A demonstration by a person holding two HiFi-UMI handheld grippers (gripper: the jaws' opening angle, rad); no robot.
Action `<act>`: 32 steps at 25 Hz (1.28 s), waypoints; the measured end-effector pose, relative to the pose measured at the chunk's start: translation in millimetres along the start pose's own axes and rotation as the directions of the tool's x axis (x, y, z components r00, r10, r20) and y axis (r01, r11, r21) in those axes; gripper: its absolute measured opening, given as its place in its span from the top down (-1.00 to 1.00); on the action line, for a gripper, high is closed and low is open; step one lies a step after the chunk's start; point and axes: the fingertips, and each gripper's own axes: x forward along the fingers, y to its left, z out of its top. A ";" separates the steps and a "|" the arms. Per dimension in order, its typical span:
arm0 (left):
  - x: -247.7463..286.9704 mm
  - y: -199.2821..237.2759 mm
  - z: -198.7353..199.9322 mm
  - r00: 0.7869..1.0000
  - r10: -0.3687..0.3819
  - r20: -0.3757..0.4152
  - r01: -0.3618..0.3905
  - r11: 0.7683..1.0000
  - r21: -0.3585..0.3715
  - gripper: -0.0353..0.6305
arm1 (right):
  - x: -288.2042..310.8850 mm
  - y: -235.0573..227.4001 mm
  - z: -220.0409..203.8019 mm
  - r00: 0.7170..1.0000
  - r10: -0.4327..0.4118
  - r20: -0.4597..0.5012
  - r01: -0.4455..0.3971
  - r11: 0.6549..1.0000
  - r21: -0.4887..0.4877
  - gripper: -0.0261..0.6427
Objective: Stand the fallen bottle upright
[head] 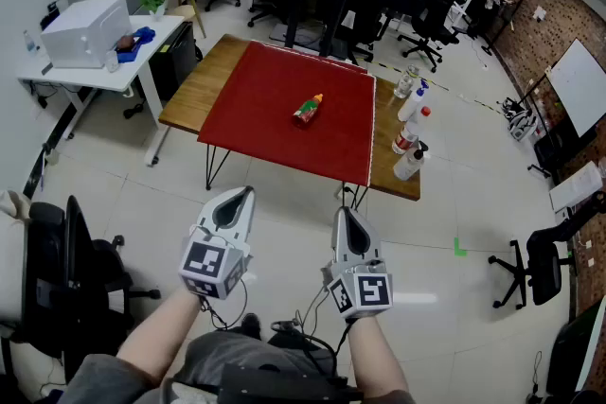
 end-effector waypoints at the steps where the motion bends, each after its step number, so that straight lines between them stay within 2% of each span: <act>1: 2.3 2.2 -0.2 1.000 -0.004 0.008 0.004 1.000 0.006 0.77 | 1.6 -1.1 3.3 1.000 -0.005 0.003 0.005 1.000 0.000 0.90; 5: 16.1 12.4 -4.2 1.000 -0.005 0.004 0.005 1.000 -0.009 0.77 | 16.1 -9.6 10.6 1.000 -0.014 0.018 0.015 1.000 -0.006 0.90; 10: 40.3 25.8 -20.3 1.000 -0.008 -0.011 0.007 0.999 -0.035 0.77 | 42.1 -31.7 -2.1 0.999 -0.037 0.027 0.037 0.999 0.007 0.90; 15: 78.2 41.5 -21.3 1.000 0.013 -0.006 -0.013 1.000 -0.016 0.77 | 79.5 -55.8 -16.8 0.999 -0.036 0.037 0.036 0.999 0.019 0.90; 22: 186.6 50.3 -19.0 1.000 0.024 -0.009 -0.024 1.000 -0.013 0.77 | 160.5 -129.8 -27.3 0.999 -0.013 0.047 0.012 1.000 0.023 0.90; 25: 236.5 46.7 -8.8 1.000 0.005 0.014 -0.005 0.999 -0.033 0.77 | 198.0 -170.3 -28.3 0.999 -0.007 0.041 0.005 0.999 0.036 0.90; 27: 269.7 42.1 -2.0 1.000 -0.005 0.023 0.005 1.000 -0.021 0.77 | 222.7 -196.9 -28.0 0.999 0.005 0.036 -0.007 0.999 0.048 0.90; 30: 319.9 41.4 0.3 1.000 0.015 0.008 -0.015 1.000 0.003 0.77 | 257.9 -229.2 -31.4 0.999 0.039 0.027 -0.041 0.997 0.064 0.90; 32: 349.2 44.5 2.1 1.000 0.028 0.009 -0.028 0.999 -0.015 0.77 | 278.6 -244.9 -34.6 0.998 0.062 0.025 -0.063 0.995 0.072 0.90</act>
